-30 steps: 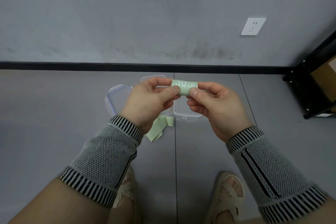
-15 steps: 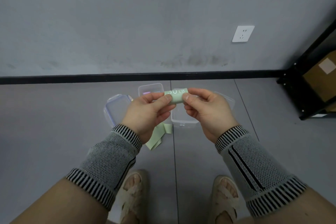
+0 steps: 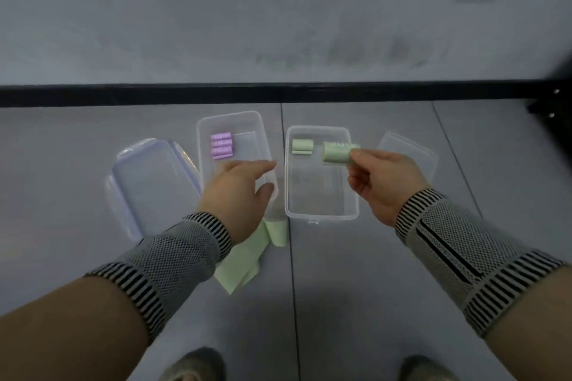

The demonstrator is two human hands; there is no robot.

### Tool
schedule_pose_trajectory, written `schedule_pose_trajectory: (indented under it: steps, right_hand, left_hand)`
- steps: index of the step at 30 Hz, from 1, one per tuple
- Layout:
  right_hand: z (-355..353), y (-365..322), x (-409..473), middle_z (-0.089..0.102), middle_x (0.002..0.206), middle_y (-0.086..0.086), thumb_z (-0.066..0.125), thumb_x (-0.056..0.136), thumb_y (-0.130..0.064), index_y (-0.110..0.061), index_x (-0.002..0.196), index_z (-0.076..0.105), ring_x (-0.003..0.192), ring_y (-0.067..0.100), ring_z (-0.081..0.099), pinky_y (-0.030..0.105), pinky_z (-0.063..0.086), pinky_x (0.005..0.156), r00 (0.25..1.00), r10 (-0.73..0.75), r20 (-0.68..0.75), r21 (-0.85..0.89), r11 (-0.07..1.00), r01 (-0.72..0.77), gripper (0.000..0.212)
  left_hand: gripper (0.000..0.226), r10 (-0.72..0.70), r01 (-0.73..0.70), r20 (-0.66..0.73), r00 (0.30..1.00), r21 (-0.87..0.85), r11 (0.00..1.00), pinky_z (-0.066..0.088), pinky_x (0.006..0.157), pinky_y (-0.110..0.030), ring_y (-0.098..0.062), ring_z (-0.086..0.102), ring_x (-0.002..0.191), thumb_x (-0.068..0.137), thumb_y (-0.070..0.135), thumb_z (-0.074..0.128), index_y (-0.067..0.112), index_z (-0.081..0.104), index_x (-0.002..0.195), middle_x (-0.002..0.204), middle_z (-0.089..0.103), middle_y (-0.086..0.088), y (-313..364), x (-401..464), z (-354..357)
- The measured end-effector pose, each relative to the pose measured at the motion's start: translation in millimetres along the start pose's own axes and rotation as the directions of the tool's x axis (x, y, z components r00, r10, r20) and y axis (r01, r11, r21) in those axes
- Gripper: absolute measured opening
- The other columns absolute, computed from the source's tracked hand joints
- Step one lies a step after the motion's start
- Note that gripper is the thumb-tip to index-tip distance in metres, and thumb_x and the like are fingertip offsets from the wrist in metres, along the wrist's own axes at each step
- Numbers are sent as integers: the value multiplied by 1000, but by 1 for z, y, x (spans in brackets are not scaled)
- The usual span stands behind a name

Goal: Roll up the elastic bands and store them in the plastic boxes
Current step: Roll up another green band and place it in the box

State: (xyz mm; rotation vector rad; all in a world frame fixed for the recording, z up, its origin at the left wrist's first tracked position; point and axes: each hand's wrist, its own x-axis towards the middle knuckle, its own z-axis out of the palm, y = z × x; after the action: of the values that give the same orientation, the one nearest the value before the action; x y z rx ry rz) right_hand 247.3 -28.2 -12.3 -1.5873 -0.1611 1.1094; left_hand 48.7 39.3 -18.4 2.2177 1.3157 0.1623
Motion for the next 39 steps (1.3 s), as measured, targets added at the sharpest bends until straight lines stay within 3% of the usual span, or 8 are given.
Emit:
schedule_pose_trajectory:
  steps: [3,6,14,19,23,27,31,39]
  right_hand:
    - [5,40,45,59,76,7,60,91,-10,-7,93,63,66,12,55,23,53,63,997,45,-68,1,999,-45,4]
    - [10,66,71,59,73,7,61,90,-9,-8,89,63,64,12,55,24,52,61,990,86,-110,-7,996,-87,3]
    - [37,82,136,59,69,6,63,89,-9,-8,83,64,63,13,54,28,53,69,986,107,-127,-33,993,-112,6]
    - [50,97,171,62,66,5,67,86,-11,-13,76,66,61,15,58,30,55,66,985,94,-146,-117,987,-112,10]
    - [54,106,189,62,63,6,69,84,-11,-13,69,67,59,17,58,36,56,71,986,89,-143,-149,983,-110,15]
    - [56,111,197,62,64,7,69,84,-10,-12,68,66,59,17,59,34,56,67,988,89,-130,-149,983,-108,16]
    - [57,112,202,61,63,7,67,85,-6,-12,69,65,55,15,57,27,54,56,989,83,-124,-128,987,-99,17]
    - [57,114,207,63,62,7,71,83,-12,-13,68,65,55,16,60,32,57,60,980,108,-167,-154,979,-135,16]
  left_hand:
    - [46,76,-88,75,994,173,981,16,113,-27,-16,26,137,97,27,44,27,37,143,148,38,9,-30,33,37]
    - [46,100,-125,117,988,228,966,11,114,-27,-17,18,140,98,29,41,27,34,144,151,32,9,-45,53,59]
    - [59,123,-209,232,965,395,895,13,118,-45,-21,-2,146,95,46,29,28,15,149,158,11,11,-59,120,90]
    - [66,118,-228,289,950,384,895,7,118,-46,-20,-16,144,95,50,29,27,1,151,158,-2,13,-66,133,103]
    - [69,166,-245,266,949,296,923,8,118,-48,-18,-16,145,94,50,32,29,-2,150,158,-1,13,-73,130,107]
    - [69,155,-252,305,940,310,917,-1,116,-48,-15,-24,142,89,56,21,33,-4,149,157,-7,18,-75,129,110]
    - [71,161,-261,312,937,313,913,-1,115,-50,-15,-25,142,87,58,18,33,-4,149,157,-7,19,-75,130,110]
    - [68,148,-263,326,934,343,902,0,116,-50,-16,-26,141,92,55,23,33,-7,149,157,-9,19,-74,129,110]
